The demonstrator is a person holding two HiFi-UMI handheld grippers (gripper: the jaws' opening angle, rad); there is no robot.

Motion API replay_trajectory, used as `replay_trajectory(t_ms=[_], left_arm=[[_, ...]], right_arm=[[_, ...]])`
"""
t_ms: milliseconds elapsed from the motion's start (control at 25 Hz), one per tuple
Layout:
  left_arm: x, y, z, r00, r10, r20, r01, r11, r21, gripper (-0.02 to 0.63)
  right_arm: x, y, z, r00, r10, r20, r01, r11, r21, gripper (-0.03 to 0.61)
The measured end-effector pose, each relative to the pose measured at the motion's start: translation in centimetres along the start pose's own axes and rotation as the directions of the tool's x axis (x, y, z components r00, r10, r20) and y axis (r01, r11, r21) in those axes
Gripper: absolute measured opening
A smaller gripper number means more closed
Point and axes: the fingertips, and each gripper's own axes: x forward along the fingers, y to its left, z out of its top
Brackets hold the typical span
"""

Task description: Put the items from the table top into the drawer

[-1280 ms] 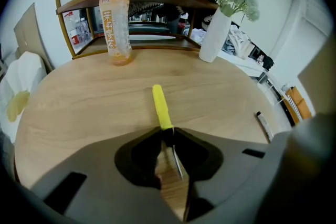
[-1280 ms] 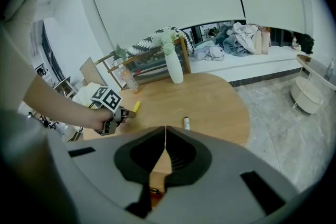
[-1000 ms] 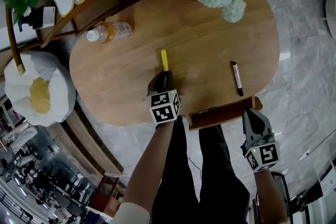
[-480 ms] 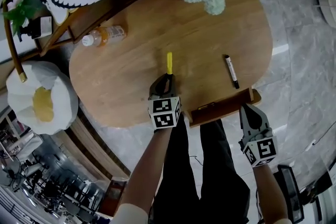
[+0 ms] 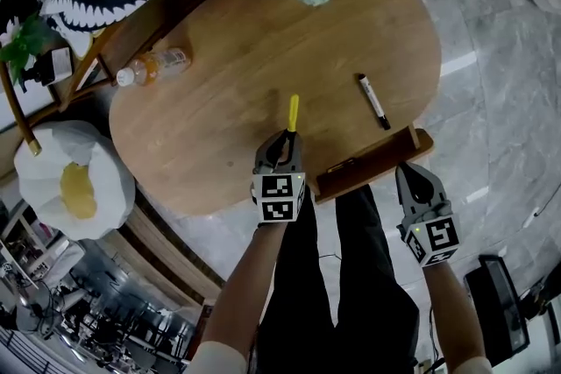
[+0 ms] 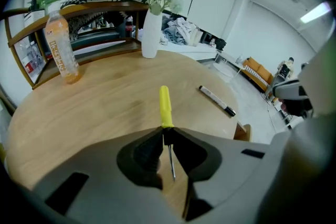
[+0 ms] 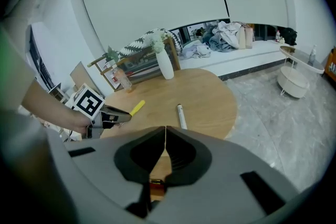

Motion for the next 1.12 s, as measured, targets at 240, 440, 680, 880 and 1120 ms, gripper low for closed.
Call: replay_trajectory(t_ms=[240,440,680,880,1120], left_arm=[[0.0,-3.0,-1.4,0.997,-0.075,-0.025,0.077,0.992,0.096,0.072],[-0.1,-6.0,-2.9,0.990,-0.136,-0.043,0.141,0.977,0.158,0.072],[-0.4,-9.5,-6.6,0.966,-0.231,-0.116,0.254,0.936,0.243,0.072],[-0.4,-12.1,-9.3,0.944,-0.279,-0.176,0.320,0.901,0.291,0.072],[0.1,-13.8,-12.4,0.920,-0.297,-0.255,0.376,0.851,0.366,0.072]], right_arm=[[-0.5,0.3,-1.0,1.000,-0.006,0.009,0.006,1.000,0.023,0.021],[-1.0,0.4,-2.1,1.000,-0.006,0.023,0.005,0.999,0.036,0.021],[-1.2,0.8,-3.2,1.000,-0.011,0.027,0.010,0.998,0.058,0.021],[-1.8,0.2,-3.9,0.999,-0.026,0.033,0.024,0.998,0.063,0.021],[-2.3,-0.2,-4.8,0.999,-0.034,0.033,0.031,0.997,0.074,0.021]])
